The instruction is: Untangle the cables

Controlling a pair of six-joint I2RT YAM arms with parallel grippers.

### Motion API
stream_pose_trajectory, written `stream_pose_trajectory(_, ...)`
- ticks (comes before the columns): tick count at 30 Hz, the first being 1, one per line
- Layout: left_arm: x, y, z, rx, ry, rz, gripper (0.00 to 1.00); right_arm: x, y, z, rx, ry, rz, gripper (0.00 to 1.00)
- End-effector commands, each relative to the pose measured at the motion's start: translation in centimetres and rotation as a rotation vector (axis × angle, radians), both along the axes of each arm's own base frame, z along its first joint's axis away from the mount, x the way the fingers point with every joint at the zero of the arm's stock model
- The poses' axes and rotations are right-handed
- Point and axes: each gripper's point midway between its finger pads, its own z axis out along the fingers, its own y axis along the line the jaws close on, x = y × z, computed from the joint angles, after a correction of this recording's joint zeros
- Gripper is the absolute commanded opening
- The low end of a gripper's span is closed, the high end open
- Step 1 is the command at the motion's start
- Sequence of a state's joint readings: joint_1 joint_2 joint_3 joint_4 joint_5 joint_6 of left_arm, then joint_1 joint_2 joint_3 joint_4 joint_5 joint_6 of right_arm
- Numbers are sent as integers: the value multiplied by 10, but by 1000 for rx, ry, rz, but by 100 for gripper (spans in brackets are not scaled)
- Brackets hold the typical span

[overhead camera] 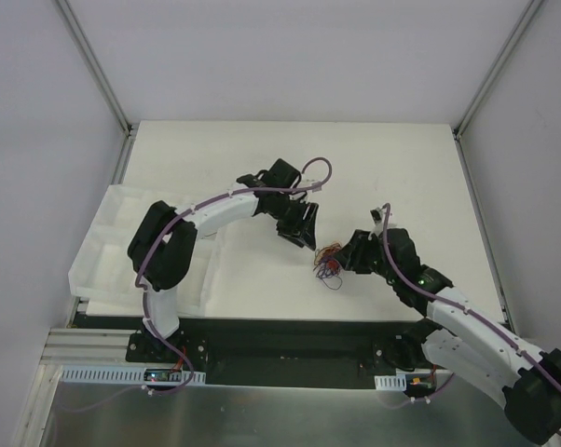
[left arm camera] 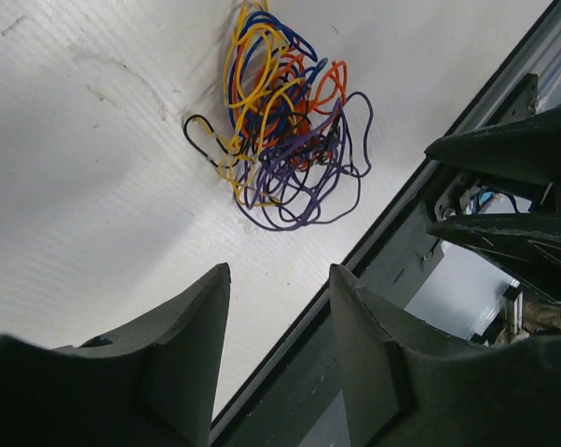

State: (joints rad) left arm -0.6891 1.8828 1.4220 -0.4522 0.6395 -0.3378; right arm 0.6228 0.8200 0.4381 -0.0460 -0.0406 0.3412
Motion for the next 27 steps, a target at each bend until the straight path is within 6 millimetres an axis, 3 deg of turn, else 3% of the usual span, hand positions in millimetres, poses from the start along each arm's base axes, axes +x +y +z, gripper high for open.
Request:
stream_pose_trajectory(1,22,-19,3,-24,-68,48,44,-2,-14,-16,-23,60,-53,44)
stream_pose_trajectory(5,23,-35,4,-90,-19,38,42,-2,-15,-23,-40,66,-43,43)
stream_pose_trajectory(10,25,-56,-10,-99,-27,9,47,-1,-15,-24,-24,62,-42,43)
stream_pose_trajectory(14,34,-59,-25,-61,-29,40,45,-2,-13,-22,-3,52,-28,43)
stream_pose_trajectory(23,0,-62,-32,-59,2,-26,41,-3,-14,-26,-5,45,-24,43)
stream_pose_trajectory(27,-8,-53,-29,-64,-16,-20,47,-5,-13,-26,-12,58,-9,43)
